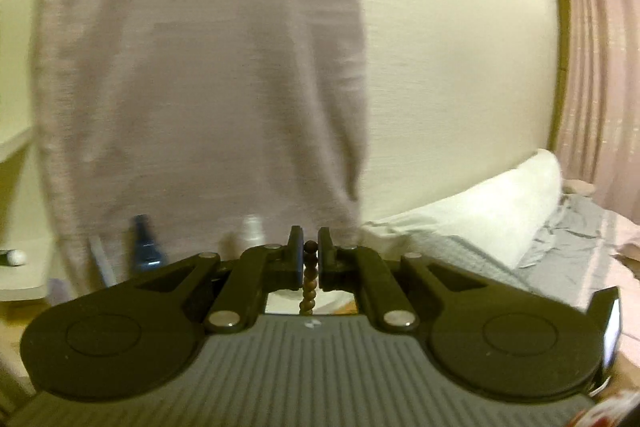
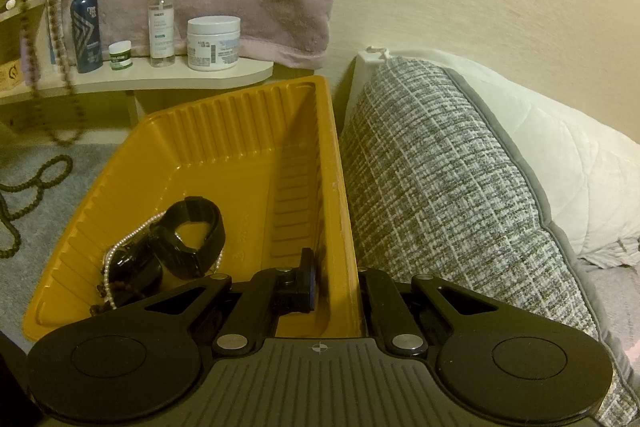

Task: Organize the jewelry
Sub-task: 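Carry the brown wooden bead necklace over the orange tray and open the left gripper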

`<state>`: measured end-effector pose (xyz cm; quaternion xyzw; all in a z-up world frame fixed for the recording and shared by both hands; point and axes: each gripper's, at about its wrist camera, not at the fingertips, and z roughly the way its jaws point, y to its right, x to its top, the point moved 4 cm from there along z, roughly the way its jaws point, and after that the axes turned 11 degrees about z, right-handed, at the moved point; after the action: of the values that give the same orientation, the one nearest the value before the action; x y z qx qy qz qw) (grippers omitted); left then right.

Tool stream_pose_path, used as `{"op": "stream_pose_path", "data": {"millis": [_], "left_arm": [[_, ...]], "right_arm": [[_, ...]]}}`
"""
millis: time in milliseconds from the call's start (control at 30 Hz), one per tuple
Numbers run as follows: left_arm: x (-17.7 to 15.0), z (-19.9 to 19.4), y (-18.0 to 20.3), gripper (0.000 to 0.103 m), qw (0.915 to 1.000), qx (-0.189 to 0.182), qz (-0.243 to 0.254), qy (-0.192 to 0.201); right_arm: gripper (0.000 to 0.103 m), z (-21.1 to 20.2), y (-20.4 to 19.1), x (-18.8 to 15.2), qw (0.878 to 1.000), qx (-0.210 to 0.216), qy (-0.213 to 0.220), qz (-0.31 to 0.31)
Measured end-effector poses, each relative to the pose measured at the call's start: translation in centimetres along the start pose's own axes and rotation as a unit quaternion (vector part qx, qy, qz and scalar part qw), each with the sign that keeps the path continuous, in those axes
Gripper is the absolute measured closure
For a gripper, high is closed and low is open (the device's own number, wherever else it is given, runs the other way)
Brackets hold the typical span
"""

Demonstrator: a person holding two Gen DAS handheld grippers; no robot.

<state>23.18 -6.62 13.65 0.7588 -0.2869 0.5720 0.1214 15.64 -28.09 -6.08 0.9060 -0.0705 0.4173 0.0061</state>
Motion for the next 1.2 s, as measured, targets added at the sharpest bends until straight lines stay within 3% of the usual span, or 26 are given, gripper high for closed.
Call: {"op": "stream_pose_path", "data": {"millis": [300, 600, 1200], "left_arm": [[-0.6, 4.1, 5.1, 0.098, 0.9978, -0.062, 0.009, -0.021], [-3.9, 8.4, 6.5, 0.098, 0.9920, -0.095, 0.008, -0.083], [-6.2, 11.9, 6.5, 0.097, 0.9871, -0.097, 0.001, -0.127]], "right_arm": [[0.097, 0.0, 0.0, 0.0, 1.000, 0.003, 0.000, 0.001], [0.097, 0.0, 0.0, 0.0, 1.000, 0.004, 0.000, 0.001], [0.097, 0.1, -0.1, 0.1, 1.000, 0.005, 0.001, 0.000]]}}
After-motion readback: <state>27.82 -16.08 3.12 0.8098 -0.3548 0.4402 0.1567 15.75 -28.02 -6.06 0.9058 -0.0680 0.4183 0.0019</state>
